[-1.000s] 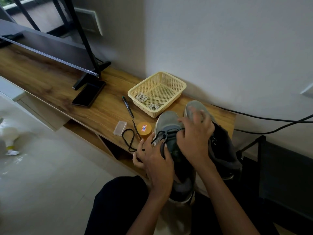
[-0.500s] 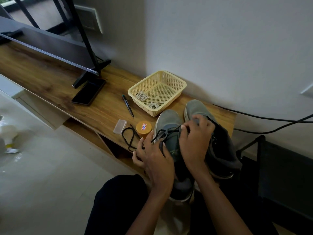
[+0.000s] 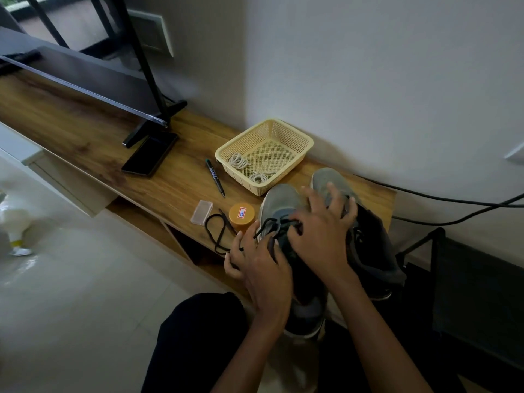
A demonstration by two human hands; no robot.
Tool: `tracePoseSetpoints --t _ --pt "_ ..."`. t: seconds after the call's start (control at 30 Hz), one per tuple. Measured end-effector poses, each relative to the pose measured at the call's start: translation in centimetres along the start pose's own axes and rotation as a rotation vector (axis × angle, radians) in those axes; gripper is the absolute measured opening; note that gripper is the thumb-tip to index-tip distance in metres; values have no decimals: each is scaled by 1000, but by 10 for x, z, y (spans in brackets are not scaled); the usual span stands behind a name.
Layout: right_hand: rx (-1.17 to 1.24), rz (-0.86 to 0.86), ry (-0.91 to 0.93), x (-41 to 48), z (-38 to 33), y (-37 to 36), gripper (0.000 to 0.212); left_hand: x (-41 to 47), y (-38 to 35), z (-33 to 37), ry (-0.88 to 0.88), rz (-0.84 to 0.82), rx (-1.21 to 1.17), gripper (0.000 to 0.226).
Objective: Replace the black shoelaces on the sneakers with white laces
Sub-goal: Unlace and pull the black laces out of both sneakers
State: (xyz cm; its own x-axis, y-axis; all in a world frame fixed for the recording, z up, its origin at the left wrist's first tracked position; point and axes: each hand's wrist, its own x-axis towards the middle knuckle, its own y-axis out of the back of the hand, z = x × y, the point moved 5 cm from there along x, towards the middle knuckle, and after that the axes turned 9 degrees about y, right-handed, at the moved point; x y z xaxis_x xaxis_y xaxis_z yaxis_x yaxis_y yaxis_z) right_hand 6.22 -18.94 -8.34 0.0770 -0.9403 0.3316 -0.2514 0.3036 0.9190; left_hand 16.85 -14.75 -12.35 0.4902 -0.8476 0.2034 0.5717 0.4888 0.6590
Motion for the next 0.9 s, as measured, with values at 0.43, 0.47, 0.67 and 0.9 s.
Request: tracePoseSetpoints --t 0.43,0.47,0.67,0.9 --pt "23 241 -272 0 35 34 5 1 -2 0 12 -11 30 22" --pt "34 242 -327 -1 43 38 7 0 -2 0 19 -13 23 23" --pt "72 296 -257 -4 32 34 15 2 -1 -3 61 -47 -28 15" --pt "-39 -15 56 -3 -6 -10 5 1 1 1 55 -46 -63 16"
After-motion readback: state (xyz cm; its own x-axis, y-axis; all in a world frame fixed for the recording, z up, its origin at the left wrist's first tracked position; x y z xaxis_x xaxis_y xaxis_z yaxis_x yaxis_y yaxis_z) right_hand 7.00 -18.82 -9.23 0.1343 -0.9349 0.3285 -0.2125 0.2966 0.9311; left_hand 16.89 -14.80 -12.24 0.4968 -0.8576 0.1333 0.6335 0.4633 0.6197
